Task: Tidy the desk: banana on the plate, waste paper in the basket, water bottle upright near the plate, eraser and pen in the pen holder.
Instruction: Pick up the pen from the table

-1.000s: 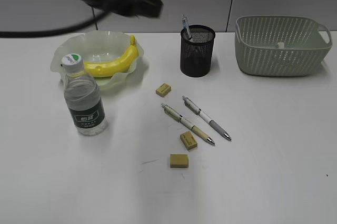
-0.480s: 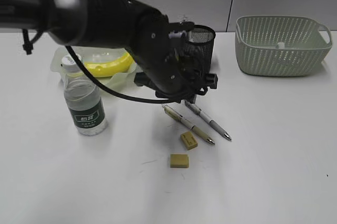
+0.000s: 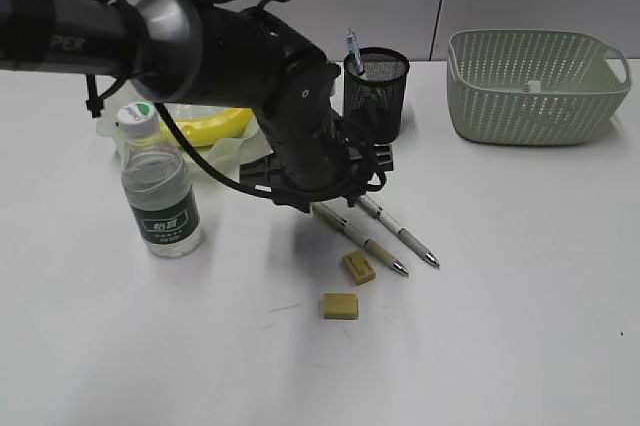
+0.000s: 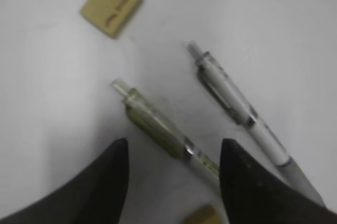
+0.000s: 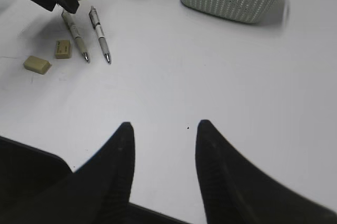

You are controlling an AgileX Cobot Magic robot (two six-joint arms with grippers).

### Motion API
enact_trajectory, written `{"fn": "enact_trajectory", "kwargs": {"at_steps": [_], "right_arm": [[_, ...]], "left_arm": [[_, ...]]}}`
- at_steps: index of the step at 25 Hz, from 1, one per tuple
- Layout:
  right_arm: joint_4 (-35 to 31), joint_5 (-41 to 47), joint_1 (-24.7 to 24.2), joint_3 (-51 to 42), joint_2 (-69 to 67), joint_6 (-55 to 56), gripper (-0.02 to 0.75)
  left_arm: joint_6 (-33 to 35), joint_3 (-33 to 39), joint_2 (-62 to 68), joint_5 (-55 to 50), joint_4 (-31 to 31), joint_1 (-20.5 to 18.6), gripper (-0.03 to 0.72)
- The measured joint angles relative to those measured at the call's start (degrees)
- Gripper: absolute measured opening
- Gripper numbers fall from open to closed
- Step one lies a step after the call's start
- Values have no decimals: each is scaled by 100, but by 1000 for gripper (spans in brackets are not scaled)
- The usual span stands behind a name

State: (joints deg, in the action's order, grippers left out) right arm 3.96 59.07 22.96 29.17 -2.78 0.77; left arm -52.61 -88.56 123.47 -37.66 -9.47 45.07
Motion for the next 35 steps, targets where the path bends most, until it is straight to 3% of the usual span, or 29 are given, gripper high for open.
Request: {"fn": "enact_trajectory", "kwargs": {"at_steps": [8, 13, 21, 23, 30, 35], "right_arm": [[0, 0, 0, 0, 0, 0, 320], [0, 0, 0, 0, 0, 0, 320], [0, 0, 0, 0, 0, 0, 320], [3, 0, 0, 0, 0, 0, 320], [3, 0, 0, 0, 0, 0, 320], [3, 0, 0, 0, 0, 0, 320]], "left_arm": [[-1398, -722, 431, -593, -424, -11, 417], [-1489, -1452, 934, -1265, -773, 120, 400], [-1518, -1853, 1365, -1525, -943, 308, 386], [-1533, -1869, 1373, -1545, -954, 308, 358], [-1562, -1871, 1379, -1535, -966, 308, 155], [-1667, -1896, 1379, -1511, -955, 308, 129]]}}
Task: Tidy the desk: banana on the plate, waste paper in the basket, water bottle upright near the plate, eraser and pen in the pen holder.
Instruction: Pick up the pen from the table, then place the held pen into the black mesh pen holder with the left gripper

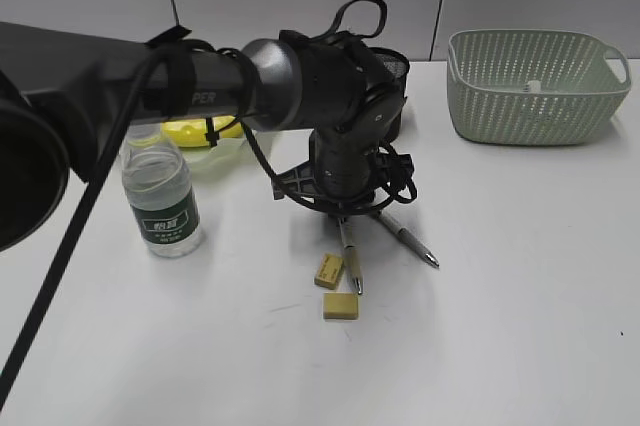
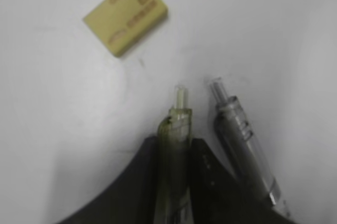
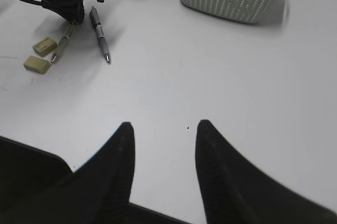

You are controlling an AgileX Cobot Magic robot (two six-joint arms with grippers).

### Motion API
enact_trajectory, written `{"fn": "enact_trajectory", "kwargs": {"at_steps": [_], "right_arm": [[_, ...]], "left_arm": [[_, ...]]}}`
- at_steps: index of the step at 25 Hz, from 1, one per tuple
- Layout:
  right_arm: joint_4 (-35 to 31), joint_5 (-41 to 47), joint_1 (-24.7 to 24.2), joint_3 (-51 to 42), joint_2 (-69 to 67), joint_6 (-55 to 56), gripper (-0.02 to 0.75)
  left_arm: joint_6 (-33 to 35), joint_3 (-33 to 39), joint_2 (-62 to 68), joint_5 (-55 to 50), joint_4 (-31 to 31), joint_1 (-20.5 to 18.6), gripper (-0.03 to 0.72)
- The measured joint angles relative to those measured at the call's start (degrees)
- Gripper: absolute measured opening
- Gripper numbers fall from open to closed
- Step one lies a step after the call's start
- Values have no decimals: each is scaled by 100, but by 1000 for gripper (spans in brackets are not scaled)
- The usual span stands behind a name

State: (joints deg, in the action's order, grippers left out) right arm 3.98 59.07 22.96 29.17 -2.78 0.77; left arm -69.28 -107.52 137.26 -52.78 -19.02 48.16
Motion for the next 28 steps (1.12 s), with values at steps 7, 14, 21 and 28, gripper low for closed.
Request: {"fn": "enact_trajectory", "kwargs": {"at_steps": [7, 14, 21, 28], "right_arm": [[0, 0, 0, 0, 0, 0, 320], [0, 0, 0, 0, 0, 0, 320], [0, 0, 0, 0, 0, 6, 320], [0, 0, 0, 0, 0, 6, 320]], "left_arm": [[-65, -505, -52, 266, 23, 0, 127], [-88, -667, -813, 1657, -2089, 87, 127], [-199, -739, -995, 4524, -5150, -387, 127], [-216, -732, -514, 5647, -5370, -1132, 127]]}}
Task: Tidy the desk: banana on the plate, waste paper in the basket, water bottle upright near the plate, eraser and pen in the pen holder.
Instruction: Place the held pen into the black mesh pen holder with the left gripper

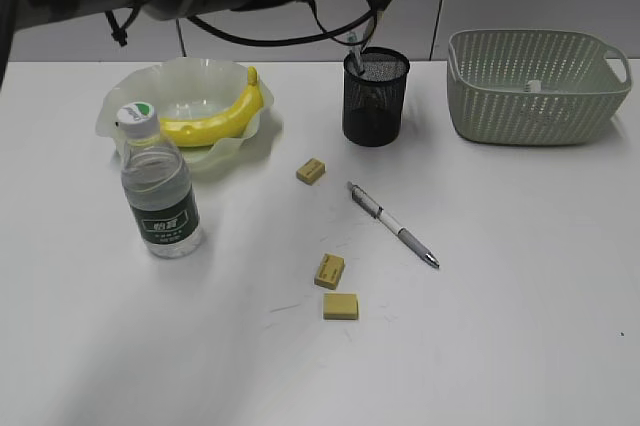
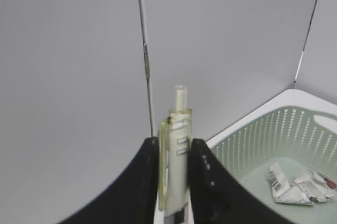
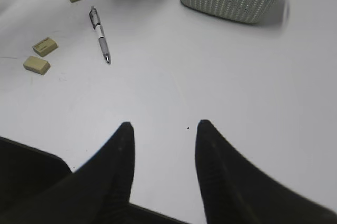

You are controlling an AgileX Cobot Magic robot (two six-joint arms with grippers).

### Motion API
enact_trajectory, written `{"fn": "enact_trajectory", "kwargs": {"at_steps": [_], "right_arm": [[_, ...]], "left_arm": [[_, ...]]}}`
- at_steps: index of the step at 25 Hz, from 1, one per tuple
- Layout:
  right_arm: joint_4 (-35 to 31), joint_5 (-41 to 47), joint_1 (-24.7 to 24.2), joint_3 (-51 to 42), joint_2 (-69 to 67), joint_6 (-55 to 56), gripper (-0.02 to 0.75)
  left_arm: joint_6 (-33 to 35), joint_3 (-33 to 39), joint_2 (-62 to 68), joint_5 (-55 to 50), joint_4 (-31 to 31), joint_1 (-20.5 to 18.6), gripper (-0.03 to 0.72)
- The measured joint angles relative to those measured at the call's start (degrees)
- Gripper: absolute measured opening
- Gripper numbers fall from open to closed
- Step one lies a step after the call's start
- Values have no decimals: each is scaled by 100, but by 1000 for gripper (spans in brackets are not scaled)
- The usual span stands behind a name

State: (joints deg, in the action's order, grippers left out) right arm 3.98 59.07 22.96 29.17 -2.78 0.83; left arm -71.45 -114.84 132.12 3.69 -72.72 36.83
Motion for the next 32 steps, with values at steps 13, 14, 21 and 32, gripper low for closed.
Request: {"fn": "enact_trajectory", "kwargs": {"at_steps": [13, 14, 21, 32], "right_arm": [[0, 0, 0, 0, 0, -6, 320], [0, 0, 0, 0, 0, 1, 320], [0, 0, 0, 0, 0, 1, 320], [0, 0, 0, 0, 0, -4, 320]], "left_arm": [[134, -437, 709, 663, 357, -200, 127], [146, -443, 736, 676, 359, -200, 127], [264, -444, 782, 676, 320, -200, 155], [221, -438, 621, 676, 204, -194, 255]]}}
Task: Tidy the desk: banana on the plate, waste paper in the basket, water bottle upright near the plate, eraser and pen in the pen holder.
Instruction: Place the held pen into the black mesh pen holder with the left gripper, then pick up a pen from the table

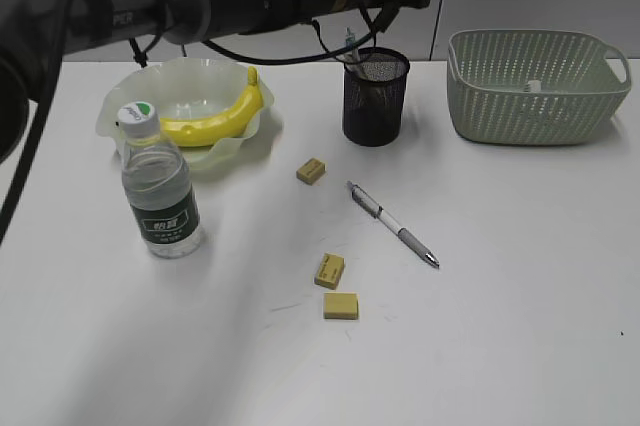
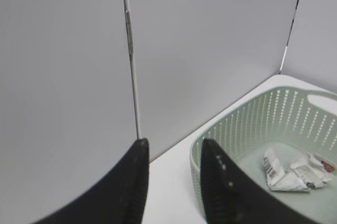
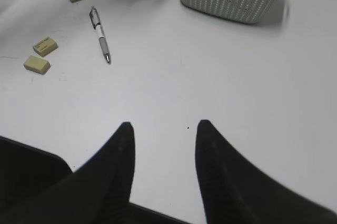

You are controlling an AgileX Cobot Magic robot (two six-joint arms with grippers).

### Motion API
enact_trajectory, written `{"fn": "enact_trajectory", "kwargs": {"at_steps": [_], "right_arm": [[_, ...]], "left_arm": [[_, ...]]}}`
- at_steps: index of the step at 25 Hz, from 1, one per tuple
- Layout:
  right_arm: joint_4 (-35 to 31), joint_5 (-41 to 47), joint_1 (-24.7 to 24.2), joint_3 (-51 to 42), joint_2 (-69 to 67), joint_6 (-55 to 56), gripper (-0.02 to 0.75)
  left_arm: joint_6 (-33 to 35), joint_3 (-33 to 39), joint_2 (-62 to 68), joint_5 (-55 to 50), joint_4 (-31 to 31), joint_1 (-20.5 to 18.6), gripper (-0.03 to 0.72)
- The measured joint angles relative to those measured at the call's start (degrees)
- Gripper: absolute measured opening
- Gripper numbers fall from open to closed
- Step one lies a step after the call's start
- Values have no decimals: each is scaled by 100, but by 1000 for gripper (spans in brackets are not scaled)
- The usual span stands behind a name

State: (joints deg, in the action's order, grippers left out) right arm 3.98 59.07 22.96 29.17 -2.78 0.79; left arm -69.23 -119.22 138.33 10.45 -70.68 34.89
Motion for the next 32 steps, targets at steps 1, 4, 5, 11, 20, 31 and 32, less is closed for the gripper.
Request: {"fn": "enact_trajectory", "kwargs": {"at_steps": [1, 4, 5, 11, 20, 31, 32], "right_arm": [[0, 0, 0, 0, 0, 0, 320], [0, 0, 0, 0, 0, 5, 320], [0, 0, 0, 0, 0, 5, 320], [0, 0, 0, 0, 0, 5, 320], [0, 0, 0, 0, 0, -1, 320], [0, 0, 0, 0, 0, 5, 320], [0, 0, 0, 0, 0, 5, 320]], "left_arm": [[-126, 38, -85, 0, 0, 5, 255], [-486, 328, -689, -5, -69, 74, 239], [-545, 482, -934, 1, -209, 111, 233], [-570, 2457, -2813, -1045, -986, 358, 207], [2809, 5271, -5407, -4583, 2000, 358, 204], [4622, 7750, -11152, -6283, 4992, 358, 474], [4953, 7852, -11646, -6525, 5309, 358, 497]]}}
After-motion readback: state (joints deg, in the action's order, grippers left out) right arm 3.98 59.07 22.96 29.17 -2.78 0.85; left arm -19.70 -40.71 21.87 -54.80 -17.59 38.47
